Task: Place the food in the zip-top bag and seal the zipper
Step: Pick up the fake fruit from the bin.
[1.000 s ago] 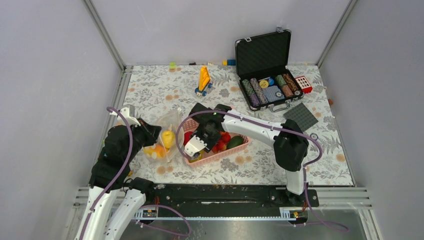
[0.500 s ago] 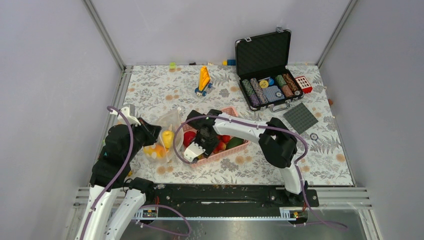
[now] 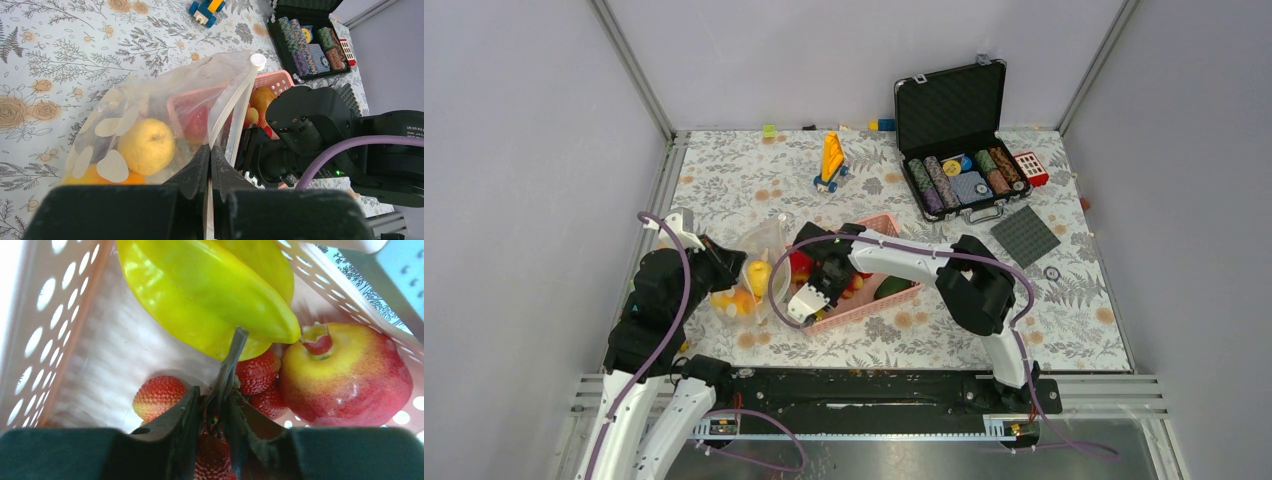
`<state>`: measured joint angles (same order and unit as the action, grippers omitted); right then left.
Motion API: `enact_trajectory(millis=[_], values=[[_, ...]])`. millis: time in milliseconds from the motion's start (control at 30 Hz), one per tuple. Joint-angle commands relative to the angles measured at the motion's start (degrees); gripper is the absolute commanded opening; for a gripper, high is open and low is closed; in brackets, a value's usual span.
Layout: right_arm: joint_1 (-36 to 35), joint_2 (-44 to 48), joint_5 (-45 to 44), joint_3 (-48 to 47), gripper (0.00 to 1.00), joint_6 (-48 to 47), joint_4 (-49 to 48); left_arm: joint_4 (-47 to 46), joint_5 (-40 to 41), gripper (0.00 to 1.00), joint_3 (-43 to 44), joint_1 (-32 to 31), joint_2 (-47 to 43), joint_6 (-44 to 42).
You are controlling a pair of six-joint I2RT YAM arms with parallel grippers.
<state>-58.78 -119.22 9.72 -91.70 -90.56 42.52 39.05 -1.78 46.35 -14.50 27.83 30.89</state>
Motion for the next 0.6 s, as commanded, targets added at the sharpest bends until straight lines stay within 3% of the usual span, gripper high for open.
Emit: enact_trajectory(millis=[0, 200, 367, 567], values=[[-1.0, 0.1, -1.2, 1.0, 0.23, -0.1, -1.6, -3.3, -1.5, 0.00, 0.1, 0.6, 0.1, -0.6], [-1.1, 3.1, -2.4, 2.2, 0.00, 1.2, -1.6, -3.4, -1.4, 0.00, 0.1, 0.8, -0.2, -0.5], [-1.0, 8.0, -1.3, 4.7, 0.00, 2.4, -4.2, -3.3, -1.5, 0.00, 0.0, 0.9, -0.3, -0.3], [-1.0, 17.9, 1.8, 12.7, 0.00, 6.1, -14.9, -3.4, -1.2, 0.00, 0.0, 1.0, -0.8, -0.2]])
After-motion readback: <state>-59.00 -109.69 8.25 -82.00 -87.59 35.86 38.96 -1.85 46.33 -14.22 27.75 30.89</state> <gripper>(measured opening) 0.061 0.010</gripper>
